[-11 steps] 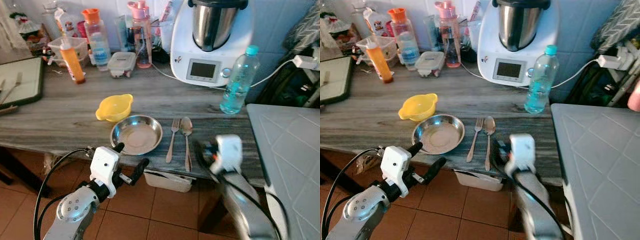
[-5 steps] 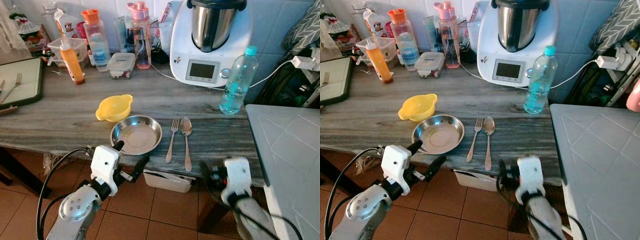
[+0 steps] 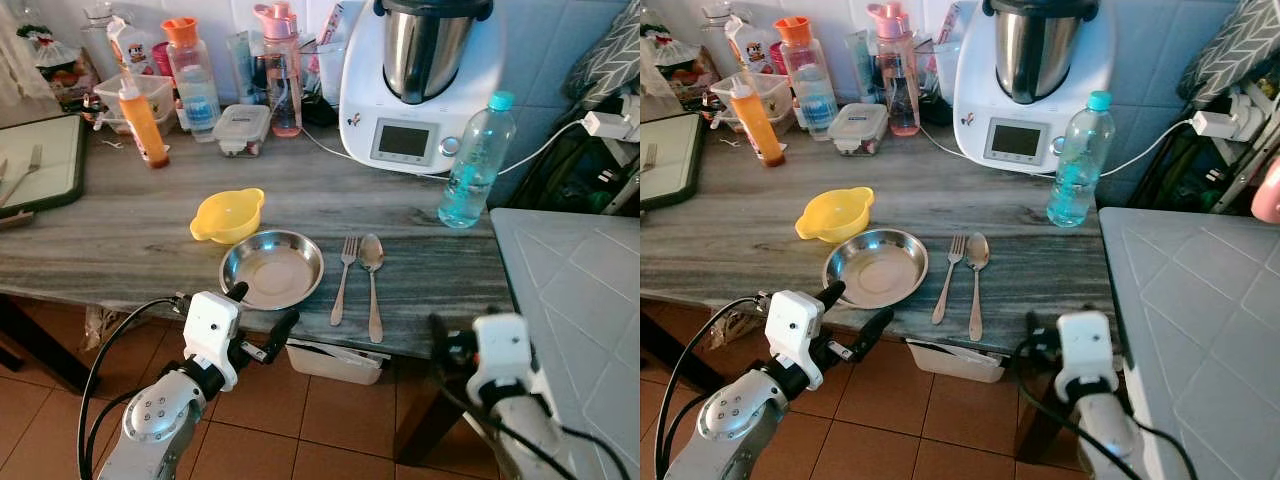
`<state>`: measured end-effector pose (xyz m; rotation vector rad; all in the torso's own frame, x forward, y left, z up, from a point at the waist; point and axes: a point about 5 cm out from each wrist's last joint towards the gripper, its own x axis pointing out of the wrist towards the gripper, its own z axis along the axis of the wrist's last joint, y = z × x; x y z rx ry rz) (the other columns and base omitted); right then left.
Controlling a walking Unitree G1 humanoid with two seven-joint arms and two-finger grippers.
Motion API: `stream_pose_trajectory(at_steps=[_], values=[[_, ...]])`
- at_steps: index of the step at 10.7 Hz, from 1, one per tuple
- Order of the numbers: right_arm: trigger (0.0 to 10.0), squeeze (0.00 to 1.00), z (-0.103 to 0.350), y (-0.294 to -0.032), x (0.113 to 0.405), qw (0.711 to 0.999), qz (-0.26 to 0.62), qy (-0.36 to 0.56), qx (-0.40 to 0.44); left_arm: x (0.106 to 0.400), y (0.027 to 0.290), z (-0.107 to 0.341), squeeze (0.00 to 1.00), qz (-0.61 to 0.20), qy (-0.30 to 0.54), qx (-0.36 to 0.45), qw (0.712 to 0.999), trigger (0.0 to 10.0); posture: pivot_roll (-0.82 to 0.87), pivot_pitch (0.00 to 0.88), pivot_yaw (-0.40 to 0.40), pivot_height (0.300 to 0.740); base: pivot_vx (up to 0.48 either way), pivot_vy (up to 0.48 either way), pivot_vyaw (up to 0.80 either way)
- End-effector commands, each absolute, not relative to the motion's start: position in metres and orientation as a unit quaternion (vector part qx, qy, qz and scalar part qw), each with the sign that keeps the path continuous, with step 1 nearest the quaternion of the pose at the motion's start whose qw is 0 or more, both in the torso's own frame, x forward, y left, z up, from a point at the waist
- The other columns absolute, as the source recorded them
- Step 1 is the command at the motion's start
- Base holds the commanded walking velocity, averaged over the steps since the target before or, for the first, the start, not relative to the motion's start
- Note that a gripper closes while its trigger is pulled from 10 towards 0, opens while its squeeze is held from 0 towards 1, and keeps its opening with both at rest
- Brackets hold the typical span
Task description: Setting the table
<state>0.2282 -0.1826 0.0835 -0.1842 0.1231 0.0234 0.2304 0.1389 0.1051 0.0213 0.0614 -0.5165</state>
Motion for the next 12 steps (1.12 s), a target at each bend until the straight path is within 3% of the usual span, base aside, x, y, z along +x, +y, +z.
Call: stream_pose_trajectory(at_steps=[1,5,9,10,11,12], values=[[10.0,1.0,0.092,-0.181,0.232,0.995,0.01,0.042,-0.094,0.231,0.139,0.103,0.0,-0.259,0.033,0.019,0.965,10.0,0.09,0.007,0.031,0.74,0.0,0.0,0.0],[10.0,1.0,0.101,-0.174,0.237,0.996,0.031,0.025,-0.079,0.229,0.139,0.105,0.0,-0.265,0.028,0.01,0.964,10.0,0.09,0.0,0.024,0.74,0.0,0.0,0.0],[10.0,1.0,0.103,-0.167,0.235,0.996,0.045,0.017,-0.071,0.222,0.156,0.103,0.0,-0.18,0.03,0.034,0.983,10.0,0.1,0.0,0.021,0.74,0.0,0.0,0.0],[10.0,0.96,0.103,-0.167,0.238,0.996,0.041,0.017,-0.073,0.223,0.161,0.106,0.0,-0.168,0.028,0.033,0.985,10.0,0.1,0.0,0.014,0.74,0.0,0.0,0.0],[10.0,0.05,0.104,-0.167,0.243,0.996,0.042,0.014,-0.075,0.218,0.164,0.103,0.0,-0.177,0.044,0.025,0.983,10.0,0.11,0.0,0.009,0.74,0.0,0.0,0.0],[10.0,0.0,0.105,-0.168,0.246,0.996,0.04,0.013,-0.072,0.219,0.171,0.101,0.0,-0.157,0.05,0.037,0.986,10.0,0.11,0.0,0.007,0.74,0.0,0.0,0.0]])
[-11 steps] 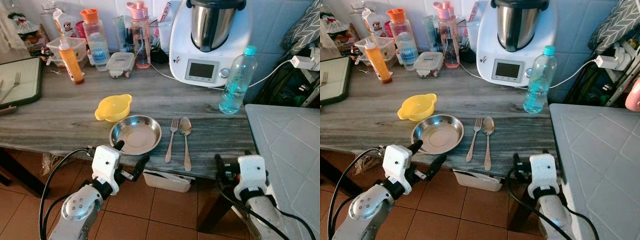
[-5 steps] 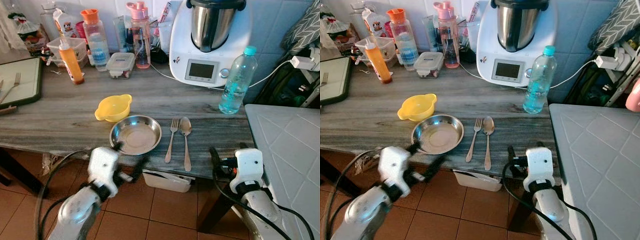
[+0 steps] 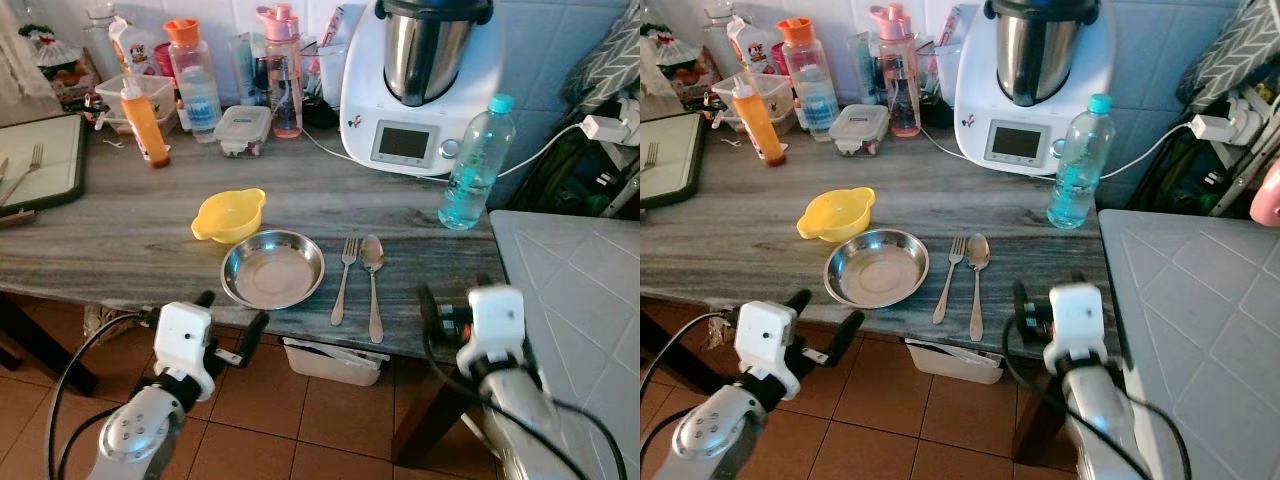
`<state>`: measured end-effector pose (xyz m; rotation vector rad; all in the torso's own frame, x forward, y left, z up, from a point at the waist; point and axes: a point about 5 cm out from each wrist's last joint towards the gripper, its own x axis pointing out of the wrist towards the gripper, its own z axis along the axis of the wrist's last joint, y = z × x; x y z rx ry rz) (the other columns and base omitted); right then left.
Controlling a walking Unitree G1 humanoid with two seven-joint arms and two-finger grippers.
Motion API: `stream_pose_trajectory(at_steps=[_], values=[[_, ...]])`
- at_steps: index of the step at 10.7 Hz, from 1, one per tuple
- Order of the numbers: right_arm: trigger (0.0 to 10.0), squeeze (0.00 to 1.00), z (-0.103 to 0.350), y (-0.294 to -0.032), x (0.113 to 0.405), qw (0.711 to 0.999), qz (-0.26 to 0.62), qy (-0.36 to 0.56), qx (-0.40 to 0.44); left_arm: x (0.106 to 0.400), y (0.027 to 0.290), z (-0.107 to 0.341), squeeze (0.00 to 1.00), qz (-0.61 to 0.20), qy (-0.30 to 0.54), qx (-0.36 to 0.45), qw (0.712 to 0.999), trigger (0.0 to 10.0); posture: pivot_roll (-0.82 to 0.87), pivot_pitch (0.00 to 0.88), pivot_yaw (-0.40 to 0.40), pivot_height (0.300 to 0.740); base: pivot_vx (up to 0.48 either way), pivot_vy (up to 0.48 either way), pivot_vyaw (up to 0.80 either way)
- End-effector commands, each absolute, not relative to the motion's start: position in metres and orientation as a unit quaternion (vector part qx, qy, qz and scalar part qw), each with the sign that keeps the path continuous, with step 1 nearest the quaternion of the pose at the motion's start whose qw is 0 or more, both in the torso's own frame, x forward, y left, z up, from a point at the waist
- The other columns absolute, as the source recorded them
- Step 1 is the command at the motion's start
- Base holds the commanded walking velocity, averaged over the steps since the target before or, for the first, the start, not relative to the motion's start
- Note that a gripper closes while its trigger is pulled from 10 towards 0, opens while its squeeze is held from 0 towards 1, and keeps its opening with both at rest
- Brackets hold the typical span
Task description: Setting the table
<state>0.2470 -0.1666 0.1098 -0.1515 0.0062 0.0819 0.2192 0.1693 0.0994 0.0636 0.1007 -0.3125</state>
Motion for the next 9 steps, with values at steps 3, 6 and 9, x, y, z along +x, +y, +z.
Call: stream_pose_trajectory(at_steps=[3,6,9], values=[[10.0,0.0,0.1029,-0.1681,0.2502,0.997,0.034,0.022,-0.069,0.2261,0.1831,0.0968,0.0,-0.099,0.066,0.056,0.991,10.0,0.11,0.0,0.002,0.74,0.0,0.0,-0.53],[10.0,0.0,0.1033,-0.1676,0.2533,0.997,0.034,0.021,-0.066,0.2272,0.1822,0.0955,0.0,-0.083,0.068,0.068,0.992,10.0,0.11,0.0,0.006,0.74,0.0,0.0,-0.21],[10.0,0.0,0.1021,-0.1662,0.2537,0.997,0.034,0.021,-0.068,0.2288,0.1811,0.0946,0.0,-0.086,0.074,0.072,0.991,10.0,0.11,0.0,0.008,0.74,0.0,0.0,0.0]])
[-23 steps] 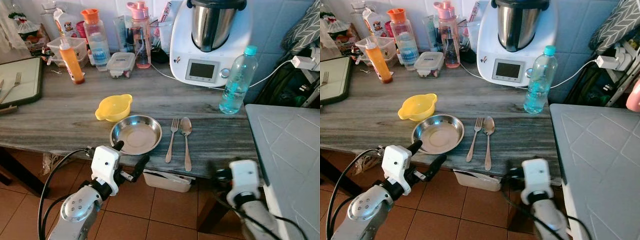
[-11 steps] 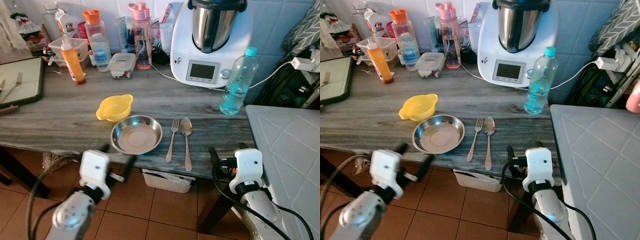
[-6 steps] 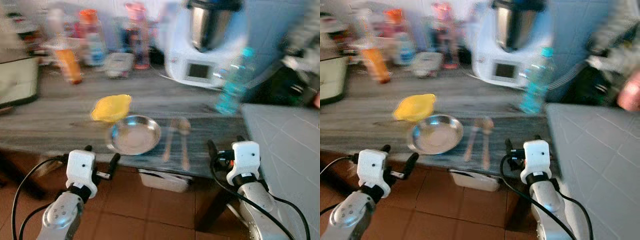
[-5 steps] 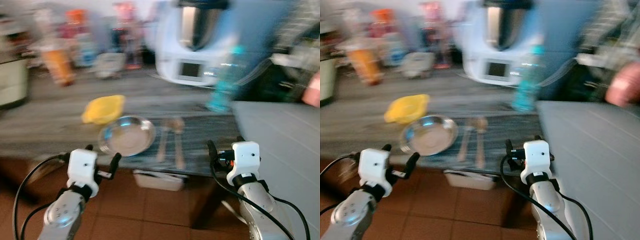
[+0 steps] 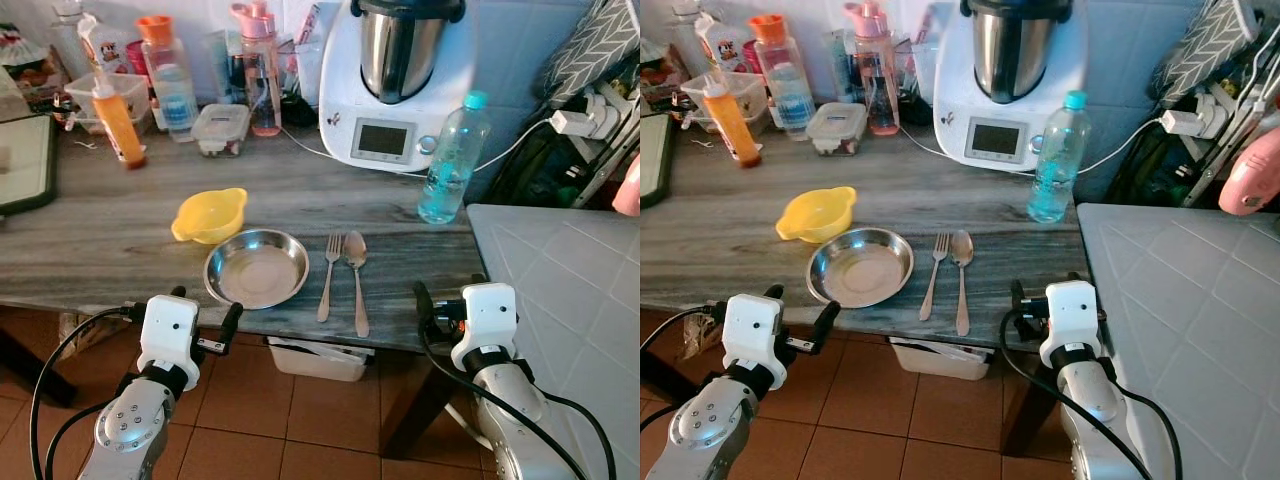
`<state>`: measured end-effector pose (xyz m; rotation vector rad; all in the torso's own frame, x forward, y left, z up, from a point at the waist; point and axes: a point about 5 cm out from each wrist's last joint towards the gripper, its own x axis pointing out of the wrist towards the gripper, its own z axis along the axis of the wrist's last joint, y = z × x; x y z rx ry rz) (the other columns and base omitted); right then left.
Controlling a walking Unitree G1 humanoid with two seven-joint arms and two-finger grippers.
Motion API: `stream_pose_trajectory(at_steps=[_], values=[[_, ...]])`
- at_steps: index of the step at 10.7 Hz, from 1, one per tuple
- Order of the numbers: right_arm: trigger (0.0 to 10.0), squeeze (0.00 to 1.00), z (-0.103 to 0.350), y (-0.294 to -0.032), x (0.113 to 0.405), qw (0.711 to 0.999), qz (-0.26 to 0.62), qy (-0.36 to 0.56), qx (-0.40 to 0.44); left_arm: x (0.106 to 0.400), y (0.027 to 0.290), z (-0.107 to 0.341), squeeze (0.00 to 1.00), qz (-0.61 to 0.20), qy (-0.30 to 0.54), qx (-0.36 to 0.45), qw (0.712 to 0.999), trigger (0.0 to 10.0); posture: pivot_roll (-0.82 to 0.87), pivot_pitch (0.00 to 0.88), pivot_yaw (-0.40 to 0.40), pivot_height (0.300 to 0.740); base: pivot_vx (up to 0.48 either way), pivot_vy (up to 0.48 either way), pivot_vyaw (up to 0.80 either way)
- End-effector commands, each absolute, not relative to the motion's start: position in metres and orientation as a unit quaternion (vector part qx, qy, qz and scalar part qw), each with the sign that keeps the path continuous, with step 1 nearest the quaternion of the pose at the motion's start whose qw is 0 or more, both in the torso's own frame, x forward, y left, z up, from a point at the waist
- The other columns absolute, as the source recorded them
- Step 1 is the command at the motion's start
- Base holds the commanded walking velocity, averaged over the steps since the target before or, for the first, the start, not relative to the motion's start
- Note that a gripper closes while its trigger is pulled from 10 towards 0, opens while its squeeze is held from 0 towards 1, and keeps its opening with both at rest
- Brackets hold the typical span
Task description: Setting the table
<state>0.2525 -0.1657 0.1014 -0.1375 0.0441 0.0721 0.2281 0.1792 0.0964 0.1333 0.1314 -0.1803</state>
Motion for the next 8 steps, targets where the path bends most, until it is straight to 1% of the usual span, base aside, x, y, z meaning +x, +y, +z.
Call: stream_pose_trajectory(at_steps=[1,8], values=[[10.0,0.0,0.1022,-0.1664,0.2542,0.997,0.034,0.021,-0.069,0.2283,0.1793,0.0933,0.0,-0.089,0.076,0.071,0.991,10.0,0.11,0.0,0.008,0.74,0.0,0.0,0.0],[10.0,0.0,0.1018,-0.168,0.255,0.997,0.032,0.021,-0.071,0.2298,0.176,0.0912,0.0,-0.094,0.081,0.07,0.99,10.0,0.11,0.0,0.009,0.74,0.0,0.0,0.0]])
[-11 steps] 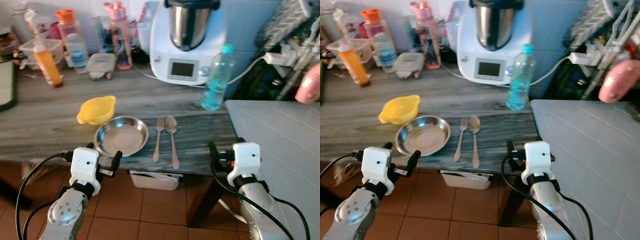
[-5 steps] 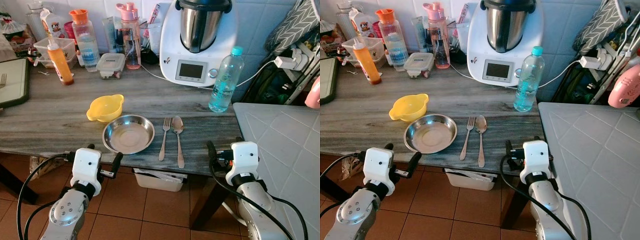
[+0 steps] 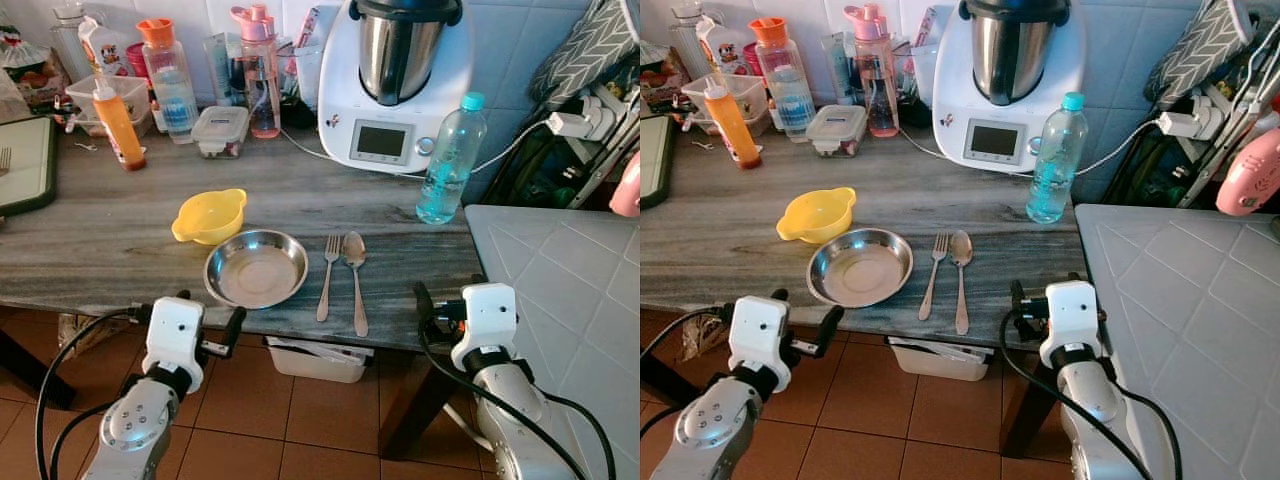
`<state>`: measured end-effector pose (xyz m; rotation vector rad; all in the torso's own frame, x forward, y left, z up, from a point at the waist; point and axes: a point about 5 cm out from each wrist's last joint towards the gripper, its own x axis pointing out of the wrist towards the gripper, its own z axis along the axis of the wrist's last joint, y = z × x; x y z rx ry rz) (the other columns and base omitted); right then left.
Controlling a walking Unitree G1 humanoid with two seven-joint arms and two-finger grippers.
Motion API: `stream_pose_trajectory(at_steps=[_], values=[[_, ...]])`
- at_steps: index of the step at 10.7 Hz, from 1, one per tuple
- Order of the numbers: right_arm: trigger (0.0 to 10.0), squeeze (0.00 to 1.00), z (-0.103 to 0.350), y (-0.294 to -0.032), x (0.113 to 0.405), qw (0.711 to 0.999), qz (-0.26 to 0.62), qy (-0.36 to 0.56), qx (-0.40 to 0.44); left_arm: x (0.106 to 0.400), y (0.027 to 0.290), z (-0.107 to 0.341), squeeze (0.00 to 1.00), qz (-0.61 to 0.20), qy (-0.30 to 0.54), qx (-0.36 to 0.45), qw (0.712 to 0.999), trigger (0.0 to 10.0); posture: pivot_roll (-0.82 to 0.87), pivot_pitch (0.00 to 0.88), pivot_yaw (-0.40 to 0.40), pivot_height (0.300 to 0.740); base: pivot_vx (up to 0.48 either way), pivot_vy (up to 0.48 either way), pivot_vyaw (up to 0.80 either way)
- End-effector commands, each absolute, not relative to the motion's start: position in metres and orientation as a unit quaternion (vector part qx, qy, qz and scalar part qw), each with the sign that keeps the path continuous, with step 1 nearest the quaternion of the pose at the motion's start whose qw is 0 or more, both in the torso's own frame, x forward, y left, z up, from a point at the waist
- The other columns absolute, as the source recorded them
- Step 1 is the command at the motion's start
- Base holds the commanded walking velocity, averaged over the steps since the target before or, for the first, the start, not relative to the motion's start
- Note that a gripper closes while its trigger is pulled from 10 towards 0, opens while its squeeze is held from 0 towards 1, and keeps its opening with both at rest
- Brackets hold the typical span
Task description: Setting the table
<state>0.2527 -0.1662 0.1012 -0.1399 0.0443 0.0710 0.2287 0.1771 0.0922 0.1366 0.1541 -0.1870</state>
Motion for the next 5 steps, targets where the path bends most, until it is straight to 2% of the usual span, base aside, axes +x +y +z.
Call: stream_pose_trajectory(at_steps=[1,2,4,5], values=[[10.0,0.0,0.1022,-0.169,0.2557,0.997,0.031,0.021,-0.071,0.2304,0.1763,0.0909,0.0,-0.094,0.082,0.07,0.99,10.0,0.11,0.0,0.009,0.74,0.0,0.0,0.0],[10.0,0.0,0.1027,-0.1693,0.2565,0.997,0.03,0.02,-0.072,0.2305,0.1765,0.0901,0.0,-0.094,0.082,0.07,0.99,10.0,0.1,0.0,0.008,0.74,-0.292,0.0,0.0],[10.0,0.0,0.1038,-0.1702,0.2578,0.997,0.028,0.018,-0.073,0.2308,0.1755,0.0879,0.0,-0.096,0.085,0.069,0.989,10.0,0.1,0.0,0.008,0.74,0.0,0.0,0.0],[10.0,0.0,0.1038,-0.1704,0.2575,0.997,0.028,0.019,-0.074,0.2306,0.175,0.0873,0.0,-0.097,0.086,0.068,0.989,10.0,0.1,0.0,0.008,0.74,-0.266,0.0,0.0]])
